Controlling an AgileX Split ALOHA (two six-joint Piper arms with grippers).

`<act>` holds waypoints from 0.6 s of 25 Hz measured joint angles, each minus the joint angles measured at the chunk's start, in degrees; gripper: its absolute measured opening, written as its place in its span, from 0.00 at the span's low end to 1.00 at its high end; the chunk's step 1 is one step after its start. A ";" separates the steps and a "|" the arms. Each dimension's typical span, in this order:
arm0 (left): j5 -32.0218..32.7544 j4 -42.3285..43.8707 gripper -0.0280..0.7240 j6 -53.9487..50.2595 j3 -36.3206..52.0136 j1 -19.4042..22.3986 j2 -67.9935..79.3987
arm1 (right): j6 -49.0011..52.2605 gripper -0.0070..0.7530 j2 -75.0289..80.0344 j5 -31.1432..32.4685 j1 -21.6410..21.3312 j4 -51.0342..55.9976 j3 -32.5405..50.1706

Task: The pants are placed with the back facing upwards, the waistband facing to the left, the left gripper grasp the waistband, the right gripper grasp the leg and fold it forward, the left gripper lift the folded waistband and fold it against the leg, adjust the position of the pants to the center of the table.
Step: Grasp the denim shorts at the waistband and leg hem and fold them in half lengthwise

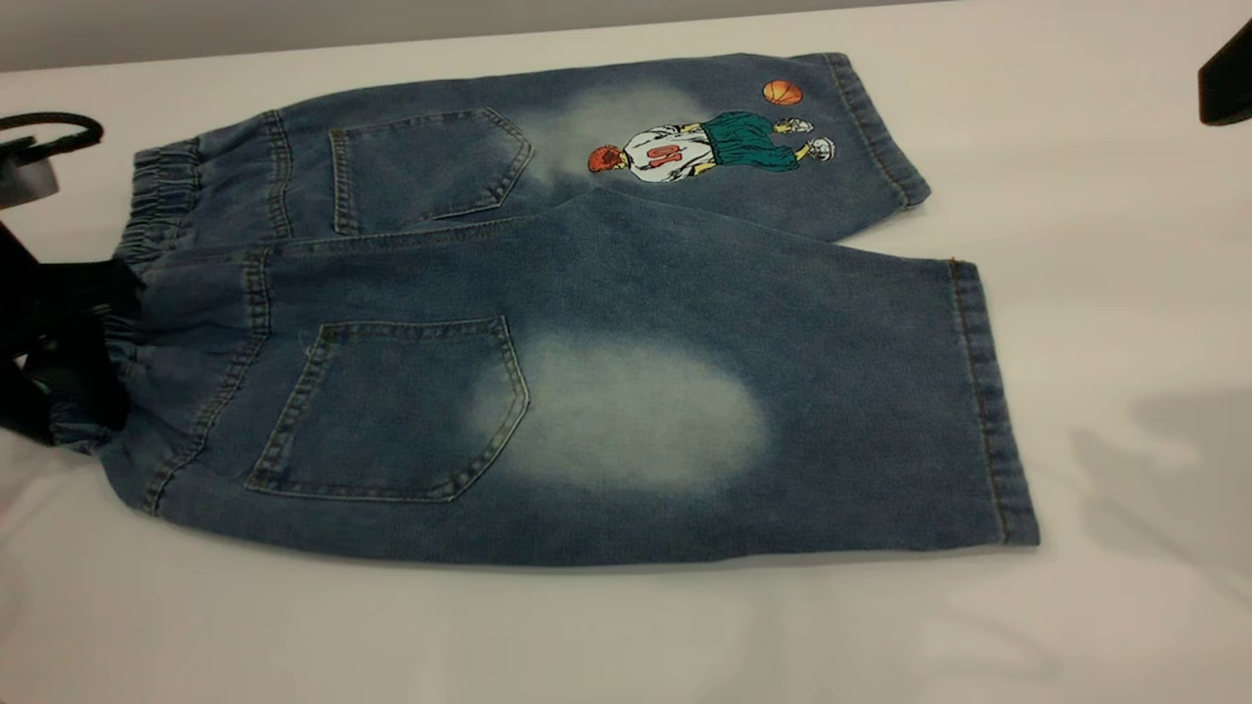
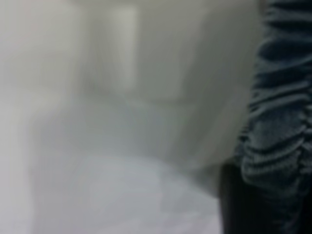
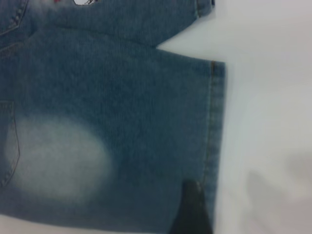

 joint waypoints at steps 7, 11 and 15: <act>-0.83 -4.36 0.23 5.20 0.22 -1.77 -3.41 | -0.07 0.64 3.60 7.29 0.00 1.65 0.05; 0.29 -4.38 0.23 5.20 0.22 -3.24 -10.28 | -1.89 0.64 9.23 6.06 0.00 5.16 0.05; 0.77 -4.45 0.23 5.20 0.22 -4.61 -16.42 | -8.13 0.64 16.80 2.85 0.00 11.80 0.05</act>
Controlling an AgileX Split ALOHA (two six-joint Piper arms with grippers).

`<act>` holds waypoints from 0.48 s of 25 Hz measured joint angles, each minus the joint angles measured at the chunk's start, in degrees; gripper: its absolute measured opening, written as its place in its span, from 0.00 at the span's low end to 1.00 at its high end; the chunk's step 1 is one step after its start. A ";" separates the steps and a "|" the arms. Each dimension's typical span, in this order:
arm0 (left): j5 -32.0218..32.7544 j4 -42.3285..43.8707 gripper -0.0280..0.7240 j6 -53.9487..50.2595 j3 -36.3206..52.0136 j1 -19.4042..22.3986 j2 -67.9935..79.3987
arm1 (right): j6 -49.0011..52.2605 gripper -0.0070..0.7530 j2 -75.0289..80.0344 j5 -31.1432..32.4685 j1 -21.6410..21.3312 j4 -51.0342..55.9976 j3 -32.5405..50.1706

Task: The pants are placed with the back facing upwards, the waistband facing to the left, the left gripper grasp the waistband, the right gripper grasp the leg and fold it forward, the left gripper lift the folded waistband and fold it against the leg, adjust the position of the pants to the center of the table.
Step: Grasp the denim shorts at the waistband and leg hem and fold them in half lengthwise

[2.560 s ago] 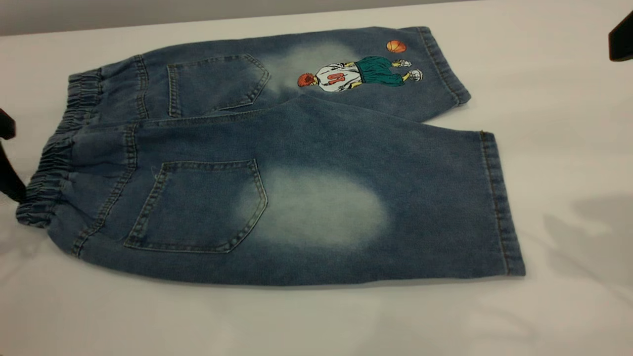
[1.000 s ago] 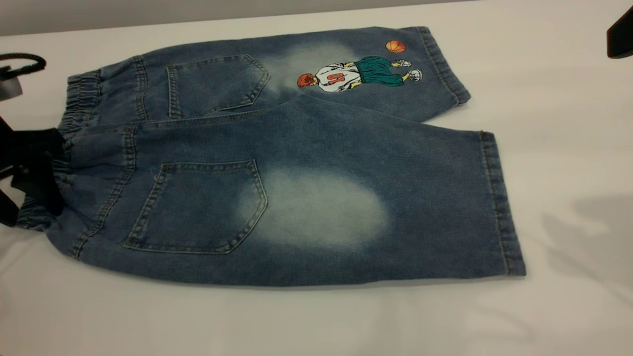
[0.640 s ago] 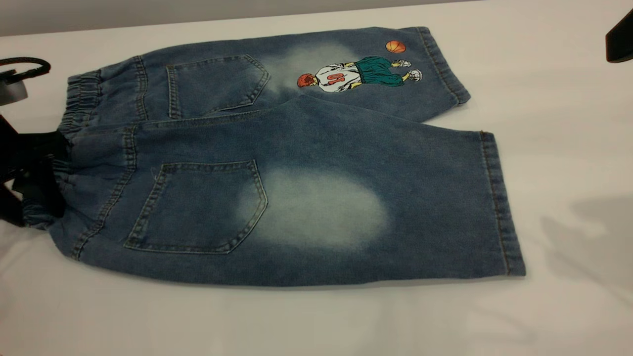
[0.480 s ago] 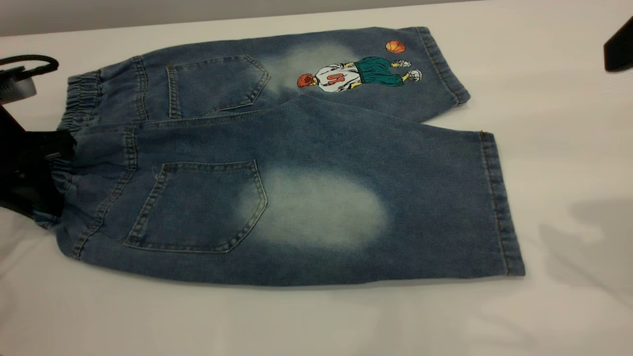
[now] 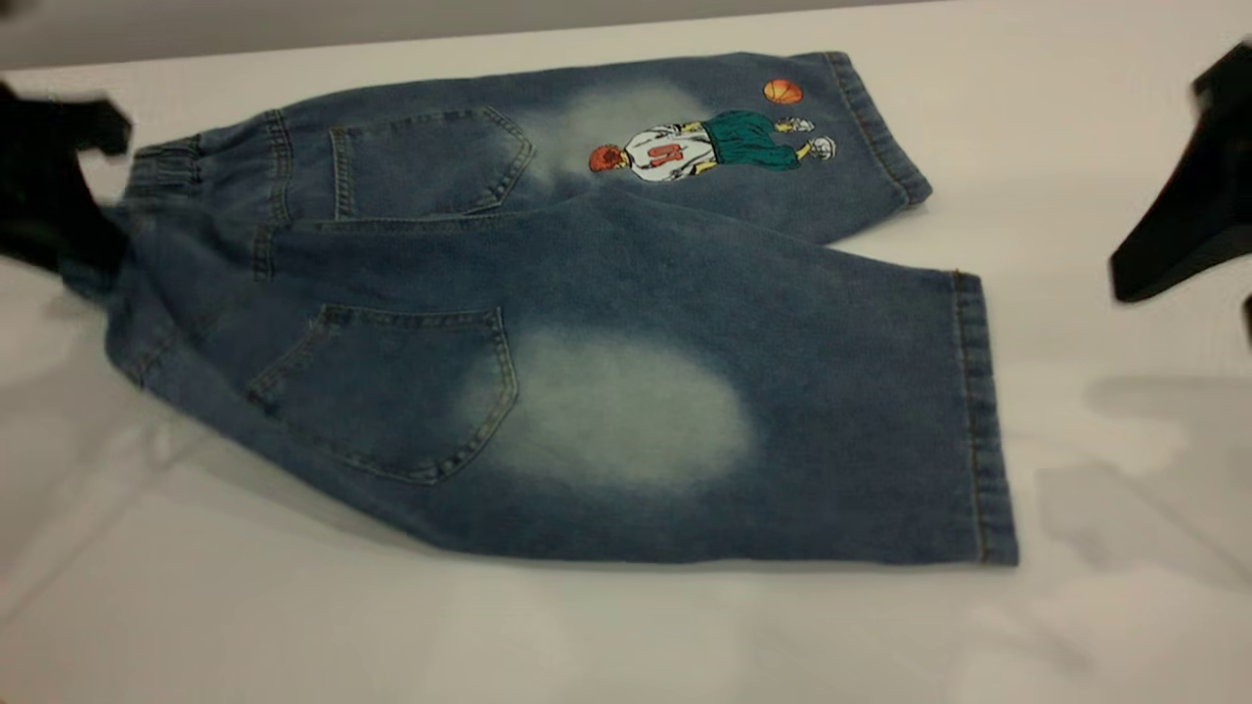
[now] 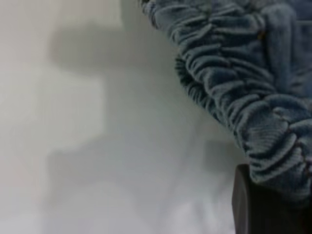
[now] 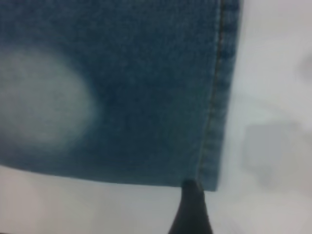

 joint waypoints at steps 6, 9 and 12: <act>1.51 0.00 0.23 0.00 0.00 -1.17 -1.21 | -17.11 0.64 13.19 2.95 0.00 17.01 0.00; 1.22 -0.06 0.23 0.00 -0.05 -1.66 -1.21 | -27.02 0.64 19.06 5.56 0.00 26.31 -0.05; 1.13 -0.06 0.23 0.00 -0.05 -1.98 -1.21 | -35.41 0.63 23.80 6.33 0.00 34.91 -0.05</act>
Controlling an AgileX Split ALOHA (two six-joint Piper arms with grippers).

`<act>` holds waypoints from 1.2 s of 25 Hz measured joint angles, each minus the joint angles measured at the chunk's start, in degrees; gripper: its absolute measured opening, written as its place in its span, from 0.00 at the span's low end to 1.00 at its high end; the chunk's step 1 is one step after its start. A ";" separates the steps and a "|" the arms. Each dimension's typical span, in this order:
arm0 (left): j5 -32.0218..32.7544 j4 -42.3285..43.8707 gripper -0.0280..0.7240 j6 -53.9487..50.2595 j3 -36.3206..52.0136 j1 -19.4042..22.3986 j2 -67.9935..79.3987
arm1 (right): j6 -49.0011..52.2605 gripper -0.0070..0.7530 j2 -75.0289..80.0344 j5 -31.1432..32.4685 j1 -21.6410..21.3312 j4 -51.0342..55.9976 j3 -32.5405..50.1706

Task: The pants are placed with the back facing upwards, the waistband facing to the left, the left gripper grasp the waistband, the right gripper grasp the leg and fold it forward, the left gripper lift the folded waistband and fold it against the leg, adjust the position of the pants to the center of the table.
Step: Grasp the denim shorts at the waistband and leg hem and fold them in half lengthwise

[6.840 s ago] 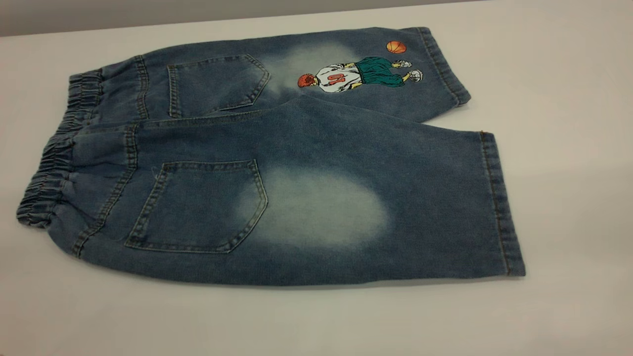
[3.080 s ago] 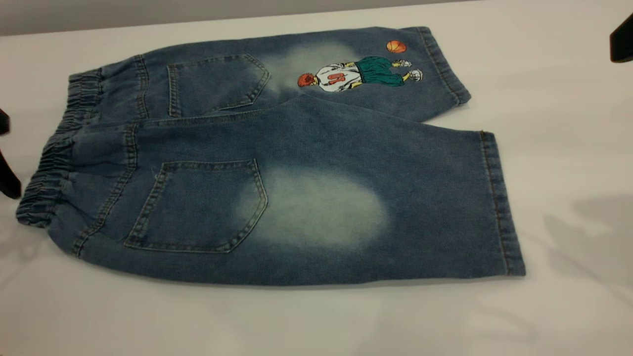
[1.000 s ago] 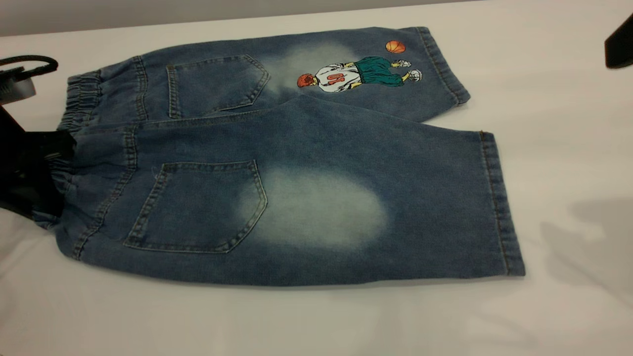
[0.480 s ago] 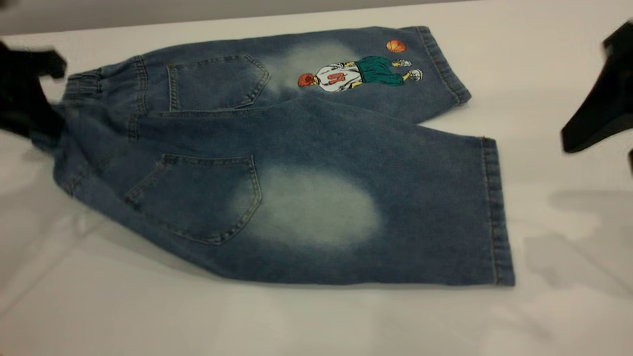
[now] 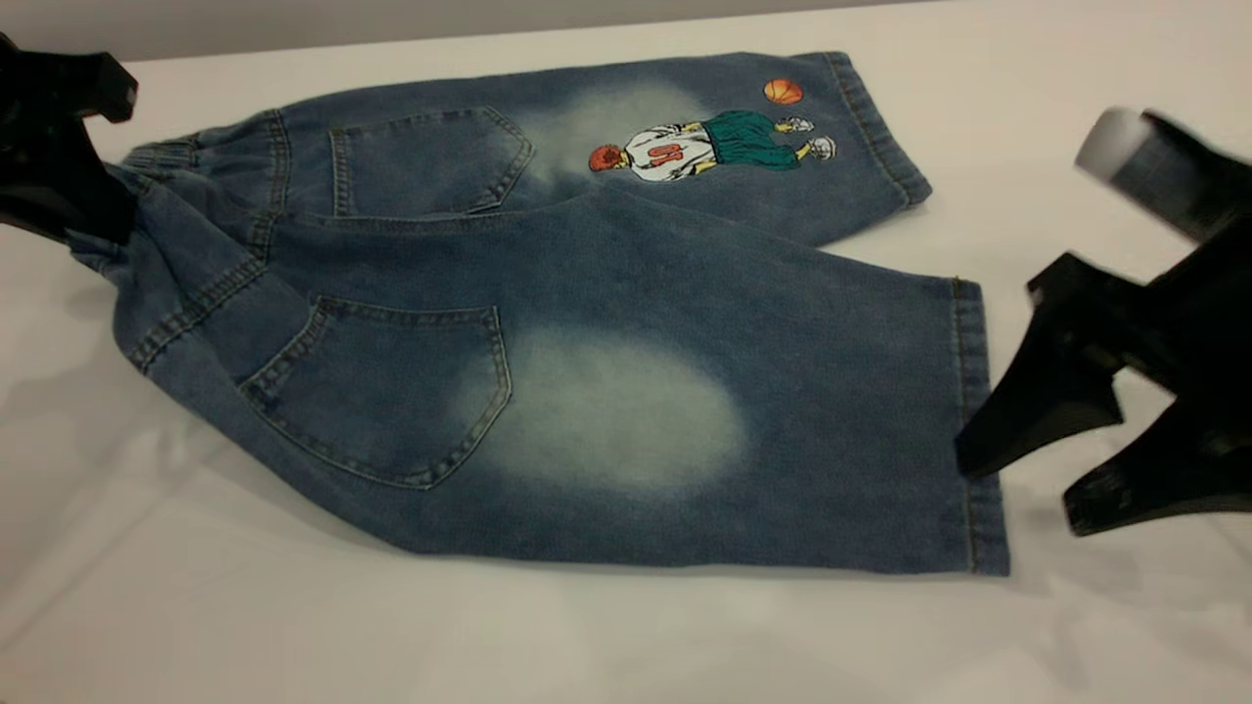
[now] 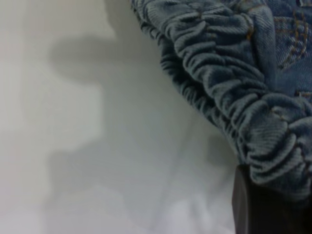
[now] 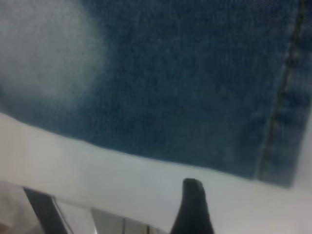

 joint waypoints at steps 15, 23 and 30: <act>-0.03 -0.06 0.23 0.00 0.00 -0.12 0.00 | -24.60 0.59 12.51 6.55 0.00 20.54 -0.10; 0.12 -0.06 0.23 0.00 0.00 -0.12 0.00 | -29.68 0.52 17.67 13.81 0.00 20.06 -0.80; 1.92 -0.19 0.23 0.00 0.05 -0.12 0.00 | -29.37 0.05 17.78 10.45 0.05 20.67 -3.76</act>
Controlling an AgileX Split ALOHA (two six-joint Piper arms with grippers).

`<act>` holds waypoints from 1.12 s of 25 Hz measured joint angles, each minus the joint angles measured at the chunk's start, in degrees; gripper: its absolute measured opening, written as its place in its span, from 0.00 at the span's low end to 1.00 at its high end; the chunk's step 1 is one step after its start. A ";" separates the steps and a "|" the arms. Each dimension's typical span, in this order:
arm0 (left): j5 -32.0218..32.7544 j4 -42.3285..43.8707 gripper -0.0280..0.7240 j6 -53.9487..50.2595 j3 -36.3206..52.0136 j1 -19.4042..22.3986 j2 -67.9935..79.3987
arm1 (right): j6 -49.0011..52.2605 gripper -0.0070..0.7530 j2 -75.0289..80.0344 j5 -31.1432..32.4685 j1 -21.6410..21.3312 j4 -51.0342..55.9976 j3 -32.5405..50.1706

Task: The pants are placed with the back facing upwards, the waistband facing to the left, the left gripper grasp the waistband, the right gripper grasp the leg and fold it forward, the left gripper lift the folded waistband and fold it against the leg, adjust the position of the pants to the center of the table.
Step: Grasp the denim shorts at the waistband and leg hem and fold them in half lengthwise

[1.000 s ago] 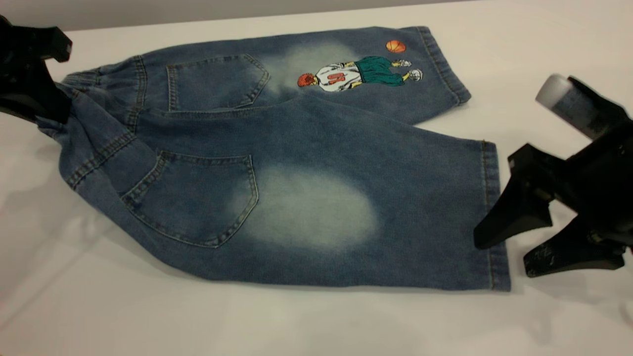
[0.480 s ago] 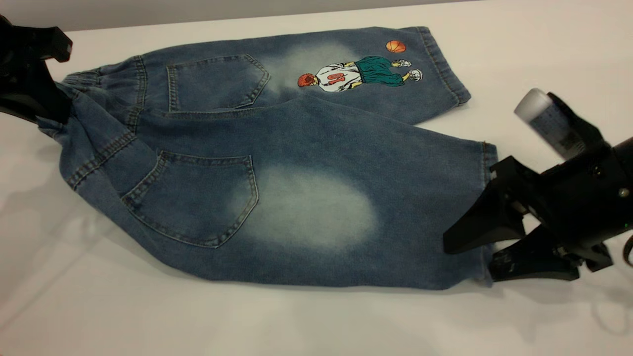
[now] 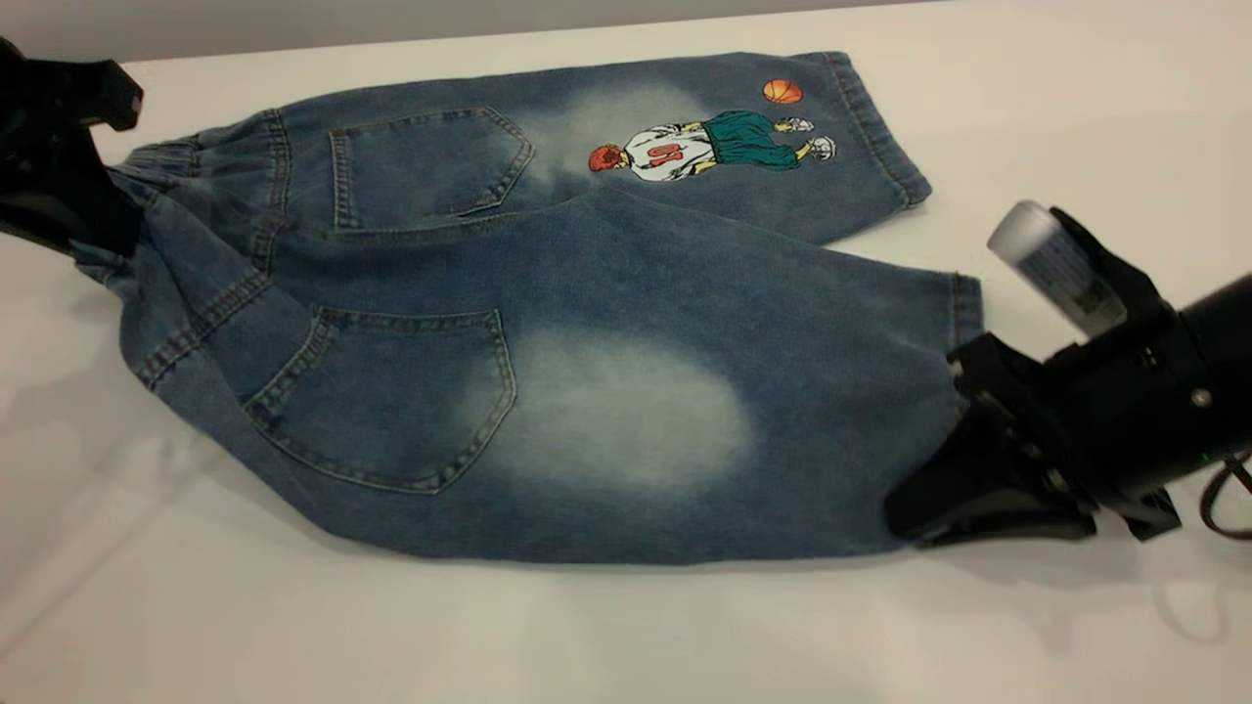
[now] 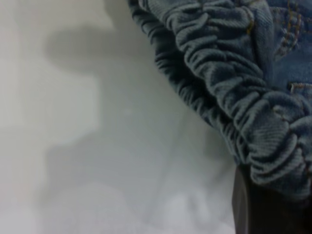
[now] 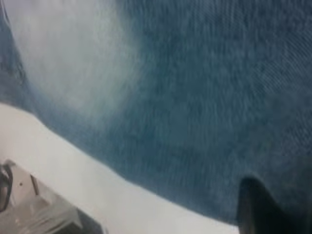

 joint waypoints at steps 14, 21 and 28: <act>3.02 -0.14 0.23 0.05 1.45 -0.33 -1.07 | 5.09 0.04 -6.18 1.35 -0.06 -1.54 -0.67; 2.41 0.34 0.23 -0.05 8.05 -2.41 -7.55 | 9.77 0.04 -15.34 -4.51 -0.06 -8.30 5.14; 5.62 0.22 0.23 -1.88 14.53 -2.41 -13.46 | 16.62 0.04 -27.52 -4.65 -0.06 -12.63 11.81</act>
